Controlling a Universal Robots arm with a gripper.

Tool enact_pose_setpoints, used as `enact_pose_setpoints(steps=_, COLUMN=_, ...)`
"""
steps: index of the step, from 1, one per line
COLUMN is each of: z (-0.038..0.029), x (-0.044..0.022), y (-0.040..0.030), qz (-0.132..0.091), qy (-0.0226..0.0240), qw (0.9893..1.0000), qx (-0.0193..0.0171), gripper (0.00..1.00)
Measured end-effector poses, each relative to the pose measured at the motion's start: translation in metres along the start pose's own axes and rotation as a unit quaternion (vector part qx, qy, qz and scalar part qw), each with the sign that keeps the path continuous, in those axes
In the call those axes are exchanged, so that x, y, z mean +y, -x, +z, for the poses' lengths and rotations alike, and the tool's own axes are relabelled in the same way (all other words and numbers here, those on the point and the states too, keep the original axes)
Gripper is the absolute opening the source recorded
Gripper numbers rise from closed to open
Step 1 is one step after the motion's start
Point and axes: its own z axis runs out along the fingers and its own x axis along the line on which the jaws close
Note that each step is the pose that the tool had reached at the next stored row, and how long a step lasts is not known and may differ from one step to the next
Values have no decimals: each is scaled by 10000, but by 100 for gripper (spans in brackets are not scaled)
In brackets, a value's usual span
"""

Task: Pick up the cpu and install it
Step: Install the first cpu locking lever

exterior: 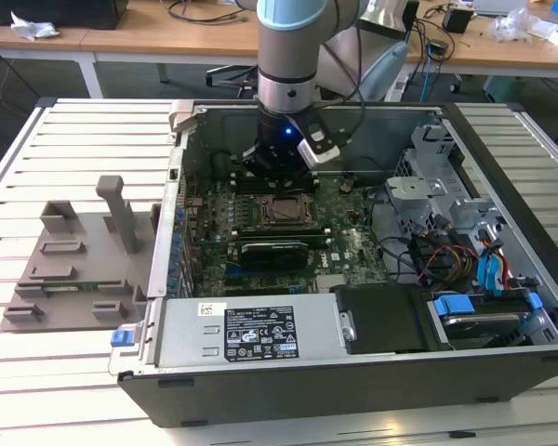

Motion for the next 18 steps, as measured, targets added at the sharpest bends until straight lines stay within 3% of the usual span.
enact_pose_setpoints(steps=4, z=-1, x=15, y=-155, qz=0, qy=0, qw=10000, qx=-22, gripper=11)
enact_pose_setpoints(steps=12, z=-2, x=80, y=-170, qz=-33, qy=3, qw=10000, qx=-24, gripper=11)
enact_pose_setpoints(steps=15, z=-3, x=84, y=-170, qz=-54, qy=63, qw=10000, qx=-29, gripper=11)
enact_pose_setpoints(steps=18, z=-2, x=79, y=-170, qz=-57, qy=83, qw=9999, qx=-31, gripper=11)
